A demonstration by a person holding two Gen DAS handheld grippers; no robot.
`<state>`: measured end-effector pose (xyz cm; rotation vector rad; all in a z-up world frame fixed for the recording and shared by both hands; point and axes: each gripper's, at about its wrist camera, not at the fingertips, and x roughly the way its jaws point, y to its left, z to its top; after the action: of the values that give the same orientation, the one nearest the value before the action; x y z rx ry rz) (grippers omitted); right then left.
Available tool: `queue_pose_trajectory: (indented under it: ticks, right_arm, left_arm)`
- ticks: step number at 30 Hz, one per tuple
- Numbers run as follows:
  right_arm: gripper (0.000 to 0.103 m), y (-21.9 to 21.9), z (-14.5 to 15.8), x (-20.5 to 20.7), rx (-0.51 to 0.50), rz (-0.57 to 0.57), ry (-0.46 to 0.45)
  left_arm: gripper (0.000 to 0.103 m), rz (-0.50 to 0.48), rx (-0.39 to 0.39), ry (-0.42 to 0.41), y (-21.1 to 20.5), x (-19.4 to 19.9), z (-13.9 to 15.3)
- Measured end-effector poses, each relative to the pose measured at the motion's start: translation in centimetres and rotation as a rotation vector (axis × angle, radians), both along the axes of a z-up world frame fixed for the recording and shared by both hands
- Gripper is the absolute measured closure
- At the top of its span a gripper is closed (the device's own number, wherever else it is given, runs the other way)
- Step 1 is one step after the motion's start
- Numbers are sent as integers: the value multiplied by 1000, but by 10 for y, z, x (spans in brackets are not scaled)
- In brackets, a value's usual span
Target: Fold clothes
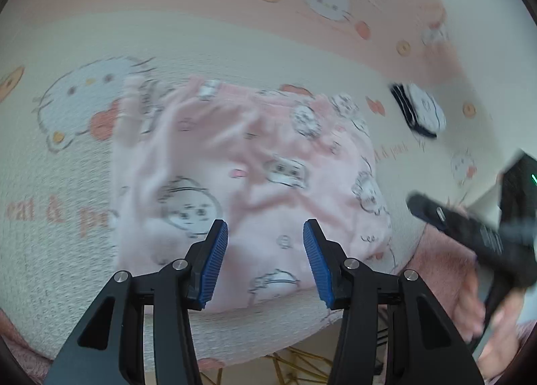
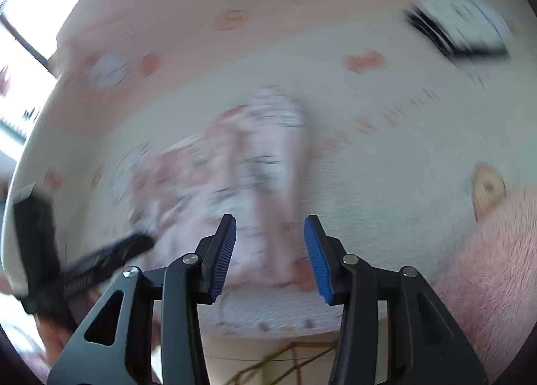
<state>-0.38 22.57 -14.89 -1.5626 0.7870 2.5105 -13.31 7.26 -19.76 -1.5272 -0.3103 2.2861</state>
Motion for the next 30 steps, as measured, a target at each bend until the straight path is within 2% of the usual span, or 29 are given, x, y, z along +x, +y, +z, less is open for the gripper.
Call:
queue_pose_trajectory:
  ticks: [1, 3, 6, 8, 14, 16, 19, 22, 24, 27, 30]
  right_arm:
    - [58, 14, -8, -1, -29, -55, -26]
    - [58, 27, -16, -5, -48, -90, -57]
    - [58, 30, -17, -10, 22, -92, -74]
    - [58, 22, -20, -15, 73, -43, -100]
    - [59, 8, -42, -14, 66, 28, -189]
    - [60, 9, -45, -13, 81, 29, -204]
    - [60, 16, -44, -13, 99, 1, -204]
    - [60, 30, -47, -11, 25, -42, -195]
    - [60, 41, -46, -9, -6, -79, -187]
    - [60, 49, -43, -10, -36, -72, -178]
    - [60, 43, -39, -13, 27, -46, -171]
  left_arm:
    - [54, -25, -23, 23, 6, 4, 2]
    - [54, -90, -57, 73, 24, 12, 9]
    - [54, -176, -75, 78, 53, 17, 12]
    - [54, -211, -102, 63, 76, 12, 10]
    - [54, -219, -127, 46, 107, 4, 9]
    - [54, -185, -179, 42, 117, 1, 5]
    - [54, -129, -177, 45, 122, -2, 5]
    - [54, -142, -147, 56, 125, 3, 9]
    - [54, -166, -160, 59, 130, 10, 9]
    - [54, -214, -238, 66, 143, 20, -1]
    - [54, -246, -358, 71, 159, 25, -13]
